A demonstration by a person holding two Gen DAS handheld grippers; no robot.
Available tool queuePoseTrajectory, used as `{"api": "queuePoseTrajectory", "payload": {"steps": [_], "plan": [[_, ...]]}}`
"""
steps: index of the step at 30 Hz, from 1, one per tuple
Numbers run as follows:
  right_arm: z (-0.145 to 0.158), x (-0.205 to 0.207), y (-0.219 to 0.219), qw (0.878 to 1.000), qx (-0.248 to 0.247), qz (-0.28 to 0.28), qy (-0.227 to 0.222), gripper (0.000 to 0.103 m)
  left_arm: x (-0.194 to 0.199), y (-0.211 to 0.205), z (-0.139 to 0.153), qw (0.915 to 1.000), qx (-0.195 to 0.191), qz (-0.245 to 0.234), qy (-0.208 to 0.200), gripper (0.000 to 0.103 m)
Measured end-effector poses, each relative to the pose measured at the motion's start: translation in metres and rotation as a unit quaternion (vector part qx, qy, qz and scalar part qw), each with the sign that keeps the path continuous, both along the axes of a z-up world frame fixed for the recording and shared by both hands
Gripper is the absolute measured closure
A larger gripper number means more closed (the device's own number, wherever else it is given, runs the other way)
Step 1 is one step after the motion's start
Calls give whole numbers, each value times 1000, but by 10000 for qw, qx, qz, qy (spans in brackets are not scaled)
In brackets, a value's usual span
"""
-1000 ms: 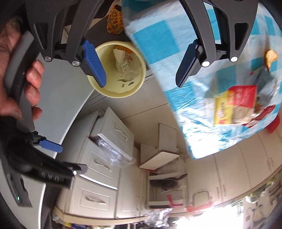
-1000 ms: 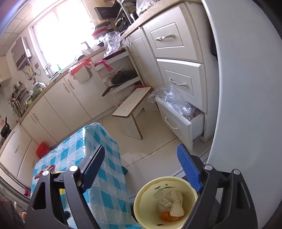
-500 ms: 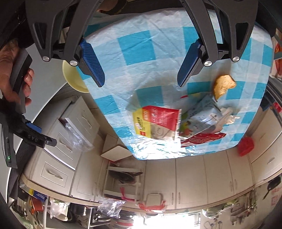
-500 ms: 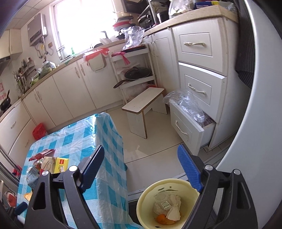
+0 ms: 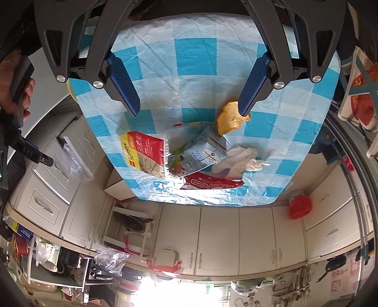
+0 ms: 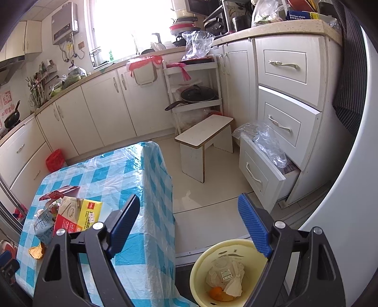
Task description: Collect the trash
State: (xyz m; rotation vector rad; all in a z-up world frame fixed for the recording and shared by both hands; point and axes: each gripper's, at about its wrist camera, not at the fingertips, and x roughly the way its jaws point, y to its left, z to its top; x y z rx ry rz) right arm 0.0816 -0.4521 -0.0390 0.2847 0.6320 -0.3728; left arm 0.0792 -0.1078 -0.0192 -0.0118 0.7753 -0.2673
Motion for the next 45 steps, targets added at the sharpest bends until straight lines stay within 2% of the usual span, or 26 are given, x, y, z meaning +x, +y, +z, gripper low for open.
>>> {"api": "queuePoseTrajectory", "payload": {"steps": [8, 45], "plan": [[-3, 3, 6, 9999, -88, 47, 106, 21, -1, 12, 3, 10000, -29, 60, -29, 22], [-9, 8, 13, 9995, -49, 221, 222, 19, -2, 16, 3, 10000, -21, 88, 0, 22]]}}
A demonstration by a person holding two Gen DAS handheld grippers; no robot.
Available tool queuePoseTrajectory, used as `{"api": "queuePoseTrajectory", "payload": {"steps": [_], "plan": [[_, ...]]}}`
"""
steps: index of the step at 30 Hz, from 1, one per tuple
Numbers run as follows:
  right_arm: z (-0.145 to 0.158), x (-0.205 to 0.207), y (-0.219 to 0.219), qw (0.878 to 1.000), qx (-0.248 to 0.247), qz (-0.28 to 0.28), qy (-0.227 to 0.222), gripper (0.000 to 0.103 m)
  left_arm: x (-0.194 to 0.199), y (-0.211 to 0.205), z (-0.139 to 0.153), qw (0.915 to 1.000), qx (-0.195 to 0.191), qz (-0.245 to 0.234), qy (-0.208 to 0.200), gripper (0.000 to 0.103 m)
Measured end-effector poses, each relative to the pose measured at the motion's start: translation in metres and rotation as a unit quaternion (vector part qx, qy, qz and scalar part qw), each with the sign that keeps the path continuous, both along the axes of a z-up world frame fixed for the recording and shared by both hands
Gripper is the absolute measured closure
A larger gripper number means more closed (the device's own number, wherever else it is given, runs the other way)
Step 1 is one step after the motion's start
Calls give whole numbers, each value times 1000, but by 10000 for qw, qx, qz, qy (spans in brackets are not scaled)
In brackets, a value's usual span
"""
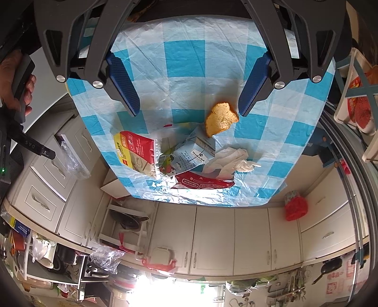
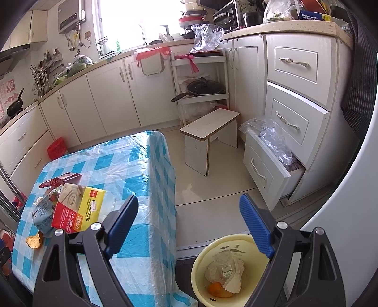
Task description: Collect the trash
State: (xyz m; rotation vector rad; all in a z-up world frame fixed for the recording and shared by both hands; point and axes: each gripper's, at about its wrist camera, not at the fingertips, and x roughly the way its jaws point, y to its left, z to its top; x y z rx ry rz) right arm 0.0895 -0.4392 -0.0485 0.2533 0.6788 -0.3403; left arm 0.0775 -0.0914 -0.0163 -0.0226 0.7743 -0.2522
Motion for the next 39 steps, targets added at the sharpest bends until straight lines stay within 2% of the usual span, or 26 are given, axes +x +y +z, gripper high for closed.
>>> {"api": "queuePoseTrajectory", "payload": {"steps": [26, 32, 39], "plan": [[-2, 1, 7, 9999, 28, 102, 47, 19, 5, 3, -2, 9999, 105, -61, -65, 22], [1, 2, 10, 9998, 17, 177, 18, 19, 22, 19, 0, 9986, 421, -168, -266, 22], [5, 1, 6, 9994, 224, 196, -152, 19, 61, 17, 0, 9972, 666, -276, -223, 22]]}}
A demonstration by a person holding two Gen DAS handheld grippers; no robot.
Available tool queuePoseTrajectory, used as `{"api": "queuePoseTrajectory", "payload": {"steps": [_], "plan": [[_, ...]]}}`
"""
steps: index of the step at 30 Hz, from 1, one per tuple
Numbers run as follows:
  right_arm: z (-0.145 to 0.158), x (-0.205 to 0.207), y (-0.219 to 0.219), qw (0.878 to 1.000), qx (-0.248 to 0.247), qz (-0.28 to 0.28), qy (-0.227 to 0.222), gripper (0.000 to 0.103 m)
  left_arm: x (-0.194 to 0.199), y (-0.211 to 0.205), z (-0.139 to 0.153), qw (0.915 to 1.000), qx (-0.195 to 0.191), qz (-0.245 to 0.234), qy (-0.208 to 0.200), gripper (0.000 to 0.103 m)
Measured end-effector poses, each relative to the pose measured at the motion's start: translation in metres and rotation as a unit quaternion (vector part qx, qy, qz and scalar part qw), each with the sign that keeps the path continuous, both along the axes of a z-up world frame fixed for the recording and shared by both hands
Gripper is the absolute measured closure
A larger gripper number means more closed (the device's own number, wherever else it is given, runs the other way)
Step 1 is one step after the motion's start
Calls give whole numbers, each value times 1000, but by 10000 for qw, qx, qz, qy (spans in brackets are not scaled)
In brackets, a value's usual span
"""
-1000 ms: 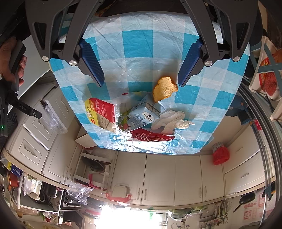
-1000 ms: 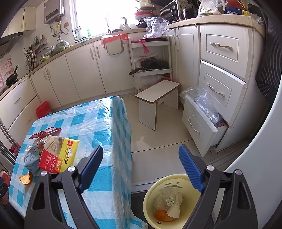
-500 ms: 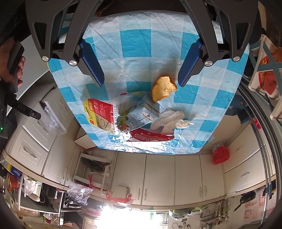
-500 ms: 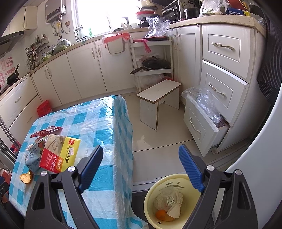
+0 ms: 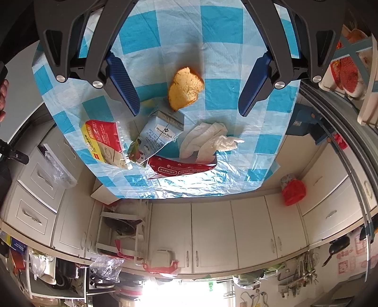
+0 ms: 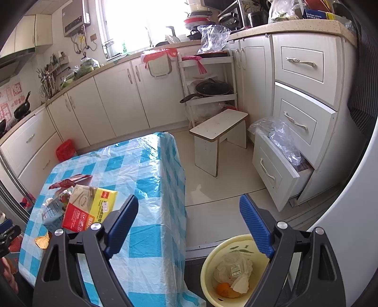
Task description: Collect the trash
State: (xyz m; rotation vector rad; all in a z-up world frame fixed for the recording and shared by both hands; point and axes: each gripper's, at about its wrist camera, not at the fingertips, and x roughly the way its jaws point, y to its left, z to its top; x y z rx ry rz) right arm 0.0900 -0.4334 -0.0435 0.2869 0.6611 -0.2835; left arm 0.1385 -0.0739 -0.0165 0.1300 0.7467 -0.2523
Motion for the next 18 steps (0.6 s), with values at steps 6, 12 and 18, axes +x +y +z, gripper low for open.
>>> {"api": "queuePoseTrajectory", "payload": {"steps": [6, 12, 18], "plan": [[-1, 0, -4, 9998, 203, 39, -34, 19, 34, -53, -19, 9885, 1117, -1021, -12, 21], [-2, 1, -11, 9990, 445, -9, -83, 19, 69, -78, -44, 9764, 1578, -1435, 325, 21], [-7, 3, -20, 9969, 784, -50, -78, 19, 88, -88, -57, 9744, 1570, -1488, 619, 48]]}}
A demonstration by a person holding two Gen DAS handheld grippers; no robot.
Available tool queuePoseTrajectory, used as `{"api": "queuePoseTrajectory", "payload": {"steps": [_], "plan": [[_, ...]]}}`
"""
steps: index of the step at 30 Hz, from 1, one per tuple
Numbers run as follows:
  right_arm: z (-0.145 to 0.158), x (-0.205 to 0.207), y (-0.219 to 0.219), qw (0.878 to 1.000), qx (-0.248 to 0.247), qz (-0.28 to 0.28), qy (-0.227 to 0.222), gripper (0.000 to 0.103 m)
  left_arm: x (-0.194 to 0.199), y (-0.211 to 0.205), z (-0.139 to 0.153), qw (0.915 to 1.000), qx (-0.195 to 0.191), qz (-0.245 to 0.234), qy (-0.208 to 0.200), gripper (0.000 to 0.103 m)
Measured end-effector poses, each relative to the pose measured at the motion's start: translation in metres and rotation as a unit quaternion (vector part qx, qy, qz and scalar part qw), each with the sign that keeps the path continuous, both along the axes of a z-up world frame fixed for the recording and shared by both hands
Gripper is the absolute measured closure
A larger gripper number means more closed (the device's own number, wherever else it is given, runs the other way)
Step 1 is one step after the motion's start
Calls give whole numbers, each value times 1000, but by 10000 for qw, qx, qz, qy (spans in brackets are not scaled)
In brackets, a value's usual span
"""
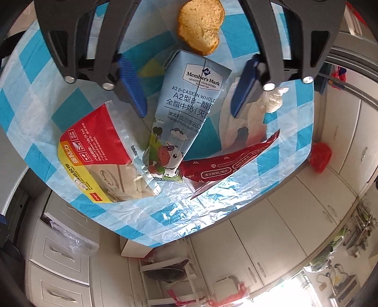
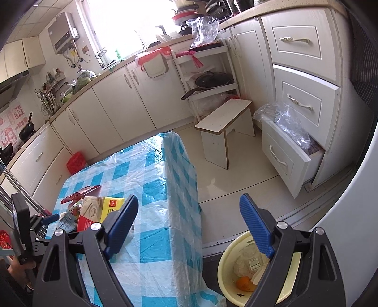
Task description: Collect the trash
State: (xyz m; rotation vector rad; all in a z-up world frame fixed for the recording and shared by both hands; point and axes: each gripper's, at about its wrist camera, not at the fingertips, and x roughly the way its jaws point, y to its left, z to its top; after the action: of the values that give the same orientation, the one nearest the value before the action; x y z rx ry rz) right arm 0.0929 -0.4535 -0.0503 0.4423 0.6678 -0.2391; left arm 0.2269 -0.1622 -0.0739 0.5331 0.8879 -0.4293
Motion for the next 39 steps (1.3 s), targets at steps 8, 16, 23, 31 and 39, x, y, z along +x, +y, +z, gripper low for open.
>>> {"api": "queuePoseTrajectory", "payload": {"steps": [8, 16, 23, 31, 39], "plan": [[-3, 1, 3, 10000, -26, 30, 77, 19, -2, 21, 22, 9976, -607, 331, -24, 64], [-5, 5, 12, 9996, -133, 159, 188, 19, -19, 87, 56, 9845, -1514, 883, 103, 97], [-9, 10, 27, 9985, -287, 322, 329, 19, -13, 99, 32, 9823, -1472, 1034, 525, 82], [-11, 15, 30, 9984, -255, 373, 351, 19, 7, 56, 27, 9859, -1109, 989, 764, 24], [-11, 15, 28, 9987, -128, 408, 292, 19, 22, 26, -1, 9780, -1271, 1089, 1246, 25]]}}
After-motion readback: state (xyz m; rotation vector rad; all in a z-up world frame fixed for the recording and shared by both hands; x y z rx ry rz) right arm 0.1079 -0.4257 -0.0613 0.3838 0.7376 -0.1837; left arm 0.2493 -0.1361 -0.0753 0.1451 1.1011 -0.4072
